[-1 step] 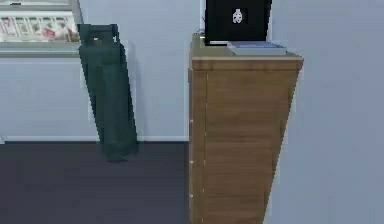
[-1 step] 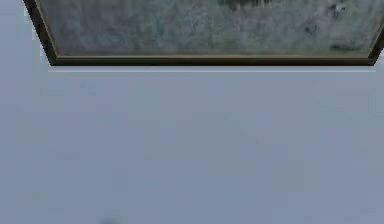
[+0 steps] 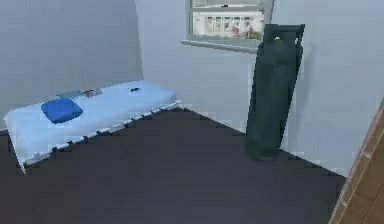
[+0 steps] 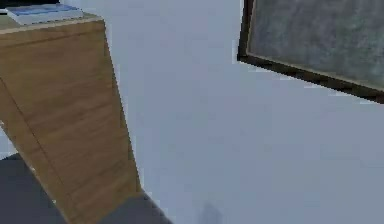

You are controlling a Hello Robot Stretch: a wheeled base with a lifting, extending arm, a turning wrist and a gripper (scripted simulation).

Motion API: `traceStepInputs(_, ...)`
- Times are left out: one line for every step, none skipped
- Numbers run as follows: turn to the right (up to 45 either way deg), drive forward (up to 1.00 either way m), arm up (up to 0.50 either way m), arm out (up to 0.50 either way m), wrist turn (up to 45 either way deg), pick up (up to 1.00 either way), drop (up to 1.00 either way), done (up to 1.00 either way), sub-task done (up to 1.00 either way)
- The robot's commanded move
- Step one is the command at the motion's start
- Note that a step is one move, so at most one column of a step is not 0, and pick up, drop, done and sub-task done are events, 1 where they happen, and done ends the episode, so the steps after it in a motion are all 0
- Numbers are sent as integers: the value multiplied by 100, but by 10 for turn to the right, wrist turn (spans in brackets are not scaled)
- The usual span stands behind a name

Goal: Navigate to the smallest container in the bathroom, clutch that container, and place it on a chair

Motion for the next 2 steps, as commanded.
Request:
traceStepInputs(-450, 0, 0, 0, 0, 0, 0, 0, 0)
traceStepInputs(-450, 0, 0, 0, 0, 0, 0, 0, 0)
